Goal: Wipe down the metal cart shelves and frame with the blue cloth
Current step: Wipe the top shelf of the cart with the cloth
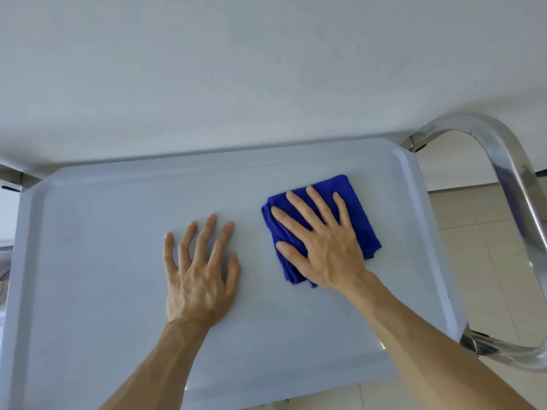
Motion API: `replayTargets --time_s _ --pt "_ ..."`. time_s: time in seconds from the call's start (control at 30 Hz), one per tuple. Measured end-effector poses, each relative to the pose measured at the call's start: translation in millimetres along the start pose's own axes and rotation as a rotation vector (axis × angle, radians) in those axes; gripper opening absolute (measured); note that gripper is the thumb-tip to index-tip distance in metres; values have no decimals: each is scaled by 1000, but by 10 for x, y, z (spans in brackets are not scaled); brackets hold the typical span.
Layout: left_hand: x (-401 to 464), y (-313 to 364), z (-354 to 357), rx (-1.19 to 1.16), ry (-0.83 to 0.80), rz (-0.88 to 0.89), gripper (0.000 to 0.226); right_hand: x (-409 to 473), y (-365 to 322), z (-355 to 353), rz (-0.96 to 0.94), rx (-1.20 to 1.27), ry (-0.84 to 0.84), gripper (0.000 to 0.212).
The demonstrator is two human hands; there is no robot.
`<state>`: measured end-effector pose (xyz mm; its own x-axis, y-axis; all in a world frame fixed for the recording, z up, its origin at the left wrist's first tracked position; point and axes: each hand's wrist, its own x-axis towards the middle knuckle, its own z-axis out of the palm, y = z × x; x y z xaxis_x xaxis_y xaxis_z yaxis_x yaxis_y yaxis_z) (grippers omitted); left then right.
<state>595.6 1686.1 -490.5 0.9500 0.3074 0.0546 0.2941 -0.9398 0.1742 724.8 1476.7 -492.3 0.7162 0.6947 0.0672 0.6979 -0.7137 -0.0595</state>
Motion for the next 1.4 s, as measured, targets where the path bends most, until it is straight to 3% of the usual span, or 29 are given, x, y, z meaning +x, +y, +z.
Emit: replayTargets --time_s 0.27,0.4,0.47,0.7,1.07,1.23,1.3,1.4 --pt "-12 -26 23 -3 34 9 52 738 523 -46 144 -12 34 57" --pt "-7 -10 30 3 29 8 52 428 1048 -105 451 -5 19 63" --pt "-3 -7 30 6 24 2 52 222 1118 -118 509 -22 -16 66" --pt "-15 -17 45 2 1 2 52 -521 675 -164 541 -32 -54 73" --pt "-41 -5 -7 -63 -82 -23 53 -1784 -649 -292 431 61 -134 99" --pt "-29 6 -42 -86 -117 -16 54 -2179 -909 -316 337 88 -30 76" --pt "-29 -6 -89 -105 -160 -10 54 -2223 -948 -367 328 101 -12 80" --pt "34 -9 -229 -132 -271 -8 53 -2172 -950 -597 388 280 -29 65"
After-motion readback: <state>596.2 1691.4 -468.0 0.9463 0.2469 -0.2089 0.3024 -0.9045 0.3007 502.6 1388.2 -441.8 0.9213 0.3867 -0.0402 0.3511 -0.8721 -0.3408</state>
